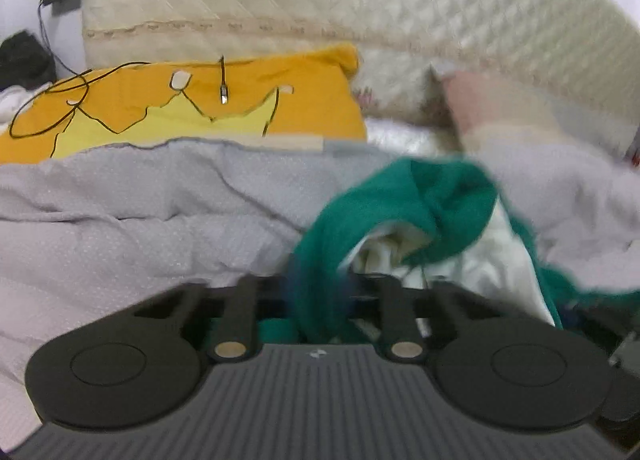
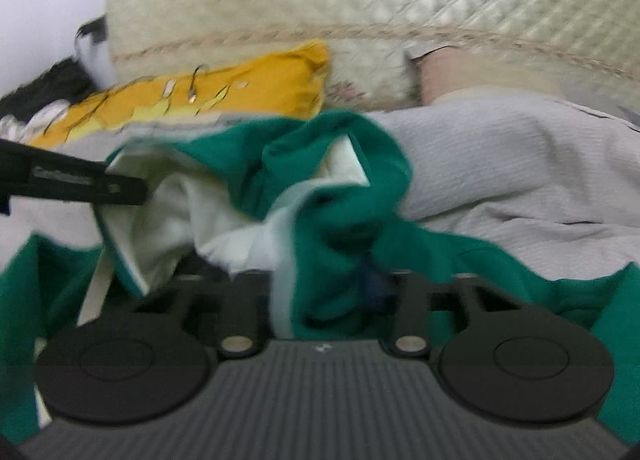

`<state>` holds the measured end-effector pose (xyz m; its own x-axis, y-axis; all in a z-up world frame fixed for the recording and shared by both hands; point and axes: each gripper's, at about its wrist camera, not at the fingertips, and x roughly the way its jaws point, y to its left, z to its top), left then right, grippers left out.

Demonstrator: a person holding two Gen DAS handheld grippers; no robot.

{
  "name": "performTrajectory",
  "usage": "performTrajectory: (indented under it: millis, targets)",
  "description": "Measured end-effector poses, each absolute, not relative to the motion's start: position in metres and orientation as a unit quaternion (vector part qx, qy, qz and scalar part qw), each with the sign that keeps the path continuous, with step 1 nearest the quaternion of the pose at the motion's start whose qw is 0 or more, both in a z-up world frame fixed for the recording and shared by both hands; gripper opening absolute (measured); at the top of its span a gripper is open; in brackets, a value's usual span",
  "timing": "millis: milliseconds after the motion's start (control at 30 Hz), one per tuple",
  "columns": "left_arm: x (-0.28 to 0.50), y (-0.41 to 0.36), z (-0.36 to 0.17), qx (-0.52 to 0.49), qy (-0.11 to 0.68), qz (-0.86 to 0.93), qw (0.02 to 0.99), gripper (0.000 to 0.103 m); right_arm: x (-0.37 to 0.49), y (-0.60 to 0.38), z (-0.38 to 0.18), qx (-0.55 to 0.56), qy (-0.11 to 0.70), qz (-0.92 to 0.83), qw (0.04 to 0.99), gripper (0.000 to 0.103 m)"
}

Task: Fold large clothes
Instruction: 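Fold the held hem up toward the hood with both tools and open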

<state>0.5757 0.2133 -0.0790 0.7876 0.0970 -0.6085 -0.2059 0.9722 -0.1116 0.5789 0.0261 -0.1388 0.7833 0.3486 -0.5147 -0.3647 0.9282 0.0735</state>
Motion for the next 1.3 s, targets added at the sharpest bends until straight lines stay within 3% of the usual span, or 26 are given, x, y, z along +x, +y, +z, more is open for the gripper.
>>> performTrajectory:
  millis: [67, 300, 600, 800, 900, 1067, 1200, 1300]
  targets:
    - [0.569, 0.214, -0.069, -0.089, 0.311, 0.078, 0.943, 0.007, 0.571, 0.019, -0.125, -0.011, 0.26, 0.176, 0.949, 0.016]
    - [0.493, 0.214, -0.018, -0.1, 0.271, 0.056, 0.956, 0.005, 0.523, -0.025, -0.061, 0.03, 0.209, 0.172, 0.962, 0.014]
    - [0.32, 0.192, 0.023, -0.101, 0.21, 0.002, 0.972, 0.005, 0.358, -0.087, -0.011, 0.019, 0.111, 0.224, 0.968, 0.014]
    - [0.214, 0.164, -0.016, -0.131, 0.233, -0.009, 0.964, 0.005, 0.265, -0.103, -0.042, -0.001, 0.141, 0.242, 0.96, 0.014]
    - [0.187, 0.149, -0.05, -0.127, 0.261, 0.009, 0.957, 0.005, 0.245, -0.104, -0.076, 0.006, 0.196, 0.241, 0.951, 0.014]
    - [0.171, 0.14, -0.095, -0.138, 0.312, 0.036, 0.939, 0.005, 0.234, -0.101, -0.128, 0.001, 0.259, 0.231, 0.938, 0.014]
    - [0.173, 0.144, -0.111, -0.158, 0.33, 0.035, 0.93, 0.006, 0.231, -0.1, -0.138, 0.01, 0.276, 0.232, 0.933, 0.015]
    - [0.165, 0.146, -0.105, -0.162, 0.313, 0.021, 0.936, 0.009, 0.229, -0.105, -0.127, 0.024, 0.278, 0.239, 0.93, 0.025]
